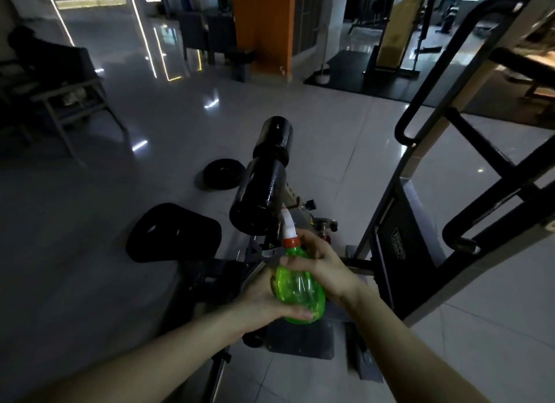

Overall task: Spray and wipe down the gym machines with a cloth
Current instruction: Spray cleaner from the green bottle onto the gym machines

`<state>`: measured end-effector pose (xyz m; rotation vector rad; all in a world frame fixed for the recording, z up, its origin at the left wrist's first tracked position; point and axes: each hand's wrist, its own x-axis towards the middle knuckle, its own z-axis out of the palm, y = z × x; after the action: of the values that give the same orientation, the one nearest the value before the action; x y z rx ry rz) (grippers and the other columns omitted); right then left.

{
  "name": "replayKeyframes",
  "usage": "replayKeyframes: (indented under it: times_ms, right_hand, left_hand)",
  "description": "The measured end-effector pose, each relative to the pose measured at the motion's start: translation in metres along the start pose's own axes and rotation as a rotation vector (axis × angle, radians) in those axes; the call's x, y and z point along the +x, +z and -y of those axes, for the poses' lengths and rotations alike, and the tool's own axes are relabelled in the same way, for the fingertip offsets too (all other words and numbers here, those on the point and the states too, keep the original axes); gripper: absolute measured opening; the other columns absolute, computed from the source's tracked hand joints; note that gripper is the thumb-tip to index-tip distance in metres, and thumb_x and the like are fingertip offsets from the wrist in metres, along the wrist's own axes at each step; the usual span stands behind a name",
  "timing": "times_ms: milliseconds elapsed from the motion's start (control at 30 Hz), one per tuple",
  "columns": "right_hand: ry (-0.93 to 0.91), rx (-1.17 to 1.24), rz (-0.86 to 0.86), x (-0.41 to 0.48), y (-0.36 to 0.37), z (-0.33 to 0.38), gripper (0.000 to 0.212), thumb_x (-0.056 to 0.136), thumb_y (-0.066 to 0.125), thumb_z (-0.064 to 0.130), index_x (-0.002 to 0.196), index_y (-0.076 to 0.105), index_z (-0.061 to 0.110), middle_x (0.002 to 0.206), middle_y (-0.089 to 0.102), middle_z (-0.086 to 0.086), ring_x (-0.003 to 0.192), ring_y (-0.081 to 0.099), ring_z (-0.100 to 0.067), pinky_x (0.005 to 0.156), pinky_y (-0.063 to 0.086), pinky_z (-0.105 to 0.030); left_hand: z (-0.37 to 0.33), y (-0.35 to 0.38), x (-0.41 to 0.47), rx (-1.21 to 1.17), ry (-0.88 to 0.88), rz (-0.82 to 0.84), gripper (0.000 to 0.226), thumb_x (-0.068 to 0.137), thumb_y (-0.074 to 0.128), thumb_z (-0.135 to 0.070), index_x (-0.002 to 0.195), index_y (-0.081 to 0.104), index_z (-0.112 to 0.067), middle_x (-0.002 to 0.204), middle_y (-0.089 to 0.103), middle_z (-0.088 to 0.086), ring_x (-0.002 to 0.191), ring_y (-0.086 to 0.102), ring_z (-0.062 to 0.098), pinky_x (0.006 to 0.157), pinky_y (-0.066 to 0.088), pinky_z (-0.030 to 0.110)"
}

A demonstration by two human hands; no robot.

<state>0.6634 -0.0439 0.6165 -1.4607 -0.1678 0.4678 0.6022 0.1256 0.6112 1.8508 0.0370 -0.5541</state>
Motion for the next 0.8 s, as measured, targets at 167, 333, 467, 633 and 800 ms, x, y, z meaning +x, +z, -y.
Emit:
replayKeyframes:
  times_ms: [167,333,467,633,800]
  right_hand:
    - [0.023,0.089,0.043,-0.013,-0.022,-0.027,0.058,0.076,0.085,0.014,0.128,0.061,0.014,0.107,0.069,-0.012,0.1,0.07,-0.03,0.085,0.058,-0.041]
    - [0.08,0.073,0.069,-0.024,-0.039,-0.037,0.062,0.073,0.085,0.014,0.13,0.06,0.014,0.109,0.069,-0.012,0.101,0.071,-0.028,0.088,0.059,-0.041]
    - [0.068,0.069,0.107,-0.026,-0.033,-0.039,0.065,0.074,0.085,0.015,0.133,0.059,0.02,0.114,0.068,-0.018,0.104,0.071,-0.029,0.093,0.059,-0.044]
    - [-0.005,-0.018,0.149,-0.021,-0.004,-0.033,0.064,0.076,0.083,0.014,0.135,0.057,0.023,0.121,0.064,-0.015,0.104,0.069,-0.021,0.086,0.058,-0.031]
    - [-0.06,-0.071,0.172,-0.011,0.032,-0.028,0.061,0.078,0.084,0.011,0.131,0.057,0.021,0.124,0.063,-0.013,0.11,0.068,-0.023,0.096,0.058,-0.04]
  left_hand:
    - [0.009,0.033,0.004,-0.01,-0.076,-0.018,0.088,0.062,0.098,-0.026,0.135,0.048,-0.035,0.119,0.067,-0.017,0.108,0.061,-0.007,0.086,0.048,0.012]
    - [0.011,0.06,0.003,-0.018,-0.129,0.01,0.079,0.068,0.095,-0.024,0.13,0.048,-0.036,0.121,0.065,-0.016,0.112,0.06,-0.002,0.096,0.051,0.022]
    - [0.016,0.06,-0.002,-0.036,-0.137,-0.027,0.085,0.065,0.096,-0.024,0.133,0.046,-0.034,0.121,0.064,-0.016,0.113,0.059,-0.002,0.096,0.051,0.022]
    - [0.033,0.041,-0.015,-0.043,-0.129,-0.098,0.104,0.051,0.1,-0.035,0.139,0.045,-0.037,0.125,0.067,-0.016,0.116,0.063,0.001,0.099,0.054,0.03]
    - [0.045,0.014,-0.034,-0.086,-0.086,-0.143,0.103,0.056,0.099,-0.027,0.143,0.045,-0.036,0.128,0.067,-0.012,0.119,0.063,0.005,0.101,0.053,0.031]
